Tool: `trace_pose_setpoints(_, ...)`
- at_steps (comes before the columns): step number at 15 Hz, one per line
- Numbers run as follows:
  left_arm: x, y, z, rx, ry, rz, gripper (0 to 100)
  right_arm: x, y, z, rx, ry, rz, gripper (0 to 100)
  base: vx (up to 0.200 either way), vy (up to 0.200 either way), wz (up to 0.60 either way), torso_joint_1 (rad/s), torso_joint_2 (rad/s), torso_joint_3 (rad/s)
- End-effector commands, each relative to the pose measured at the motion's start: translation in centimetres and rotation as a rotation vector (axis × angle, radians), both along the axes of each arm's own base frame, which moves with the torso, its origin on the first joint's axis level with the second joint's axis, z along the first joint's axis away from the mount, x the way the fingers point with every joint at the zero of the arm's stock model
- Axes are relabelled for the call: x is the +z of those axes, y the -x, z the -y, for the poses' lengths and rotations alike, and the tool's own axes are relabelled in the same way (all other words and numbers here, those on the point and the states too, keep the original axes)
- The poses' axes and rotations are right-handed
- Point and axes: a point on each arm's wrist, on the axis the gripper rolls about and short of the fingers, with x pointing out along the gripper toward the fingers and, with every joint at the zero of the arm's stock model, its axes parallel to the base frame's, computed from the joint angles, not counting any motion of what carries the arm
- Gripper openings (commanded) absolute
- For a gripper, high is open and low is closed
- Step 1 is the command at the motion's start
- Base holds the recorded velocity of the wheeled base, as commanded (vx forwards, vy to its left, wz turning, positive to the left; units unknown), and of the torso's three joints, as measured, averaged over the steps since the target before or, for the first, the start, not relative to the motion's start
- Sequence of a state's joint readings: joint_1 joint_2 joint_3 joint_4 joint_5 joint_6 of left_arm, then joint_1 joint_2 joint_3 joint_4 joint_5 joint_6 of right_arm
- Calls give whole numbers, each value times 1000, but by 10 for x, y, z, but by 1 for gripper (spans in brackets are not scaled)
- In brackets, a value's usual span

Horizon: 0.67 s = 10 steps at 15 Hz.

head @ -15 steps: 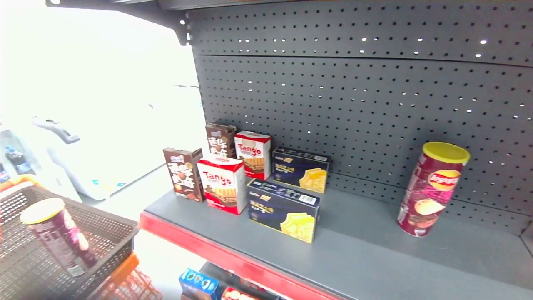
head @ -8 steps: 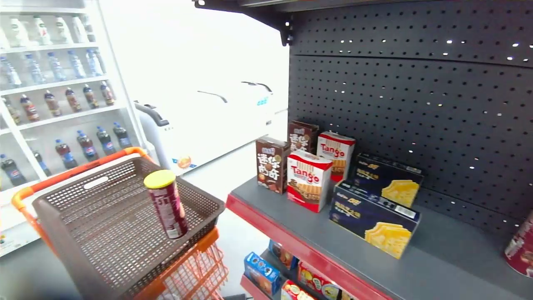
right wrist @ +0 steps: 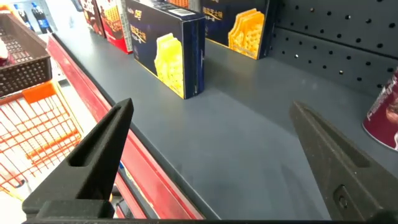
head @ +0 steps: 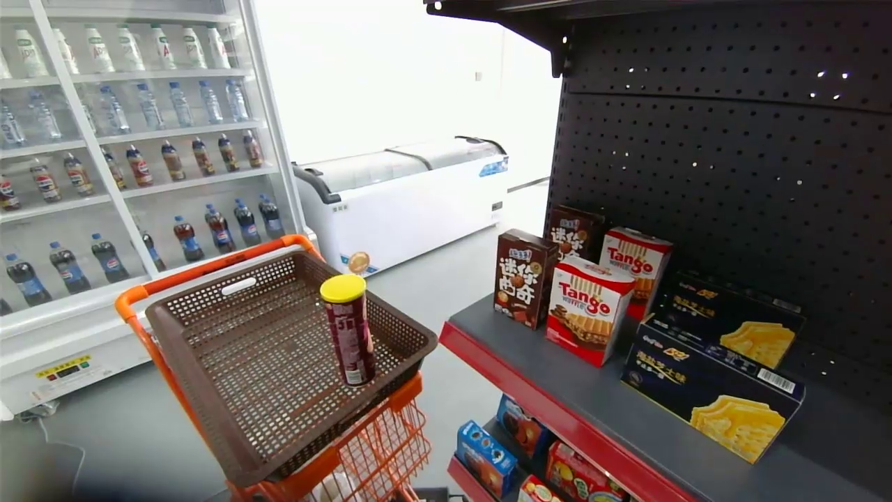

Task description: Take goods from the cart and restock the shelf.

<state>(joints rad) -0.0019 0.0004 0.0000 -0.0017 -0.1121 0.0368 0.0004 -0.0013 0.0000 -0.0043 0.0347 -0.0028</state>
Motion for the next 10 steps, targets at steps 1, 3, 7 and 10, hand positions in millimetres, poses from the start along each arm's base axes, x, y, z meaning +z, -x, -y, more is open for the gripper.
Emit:
trace_pose_setpoints(1, 0, 0, 0, 1, -2, 4, 100, 0, 0, 0, 2, 0, -1, 100, 0, 0, 0, 0, 0, 0)
trace_pose_setpoints(3, 26, 7, 0, -10, -4, 82, 100, 0, 0, 0, 2, 0, -1, 100, 0, 0, 0, 0, 0, 0)
trace_pose_setpoints(7, 111, -54, 1, -21, -23, -184, 100, 0, 0, 0, 2, 0, -1, 100, 0, 0, 0, 0, 0, 0)
trace_pose_setpoints(10, 116, -100, 3, -52, -50, -284, 100, 0, 0, 0, 2, 0, -1, 100, 0, 0, 0, 0, 0, 0)
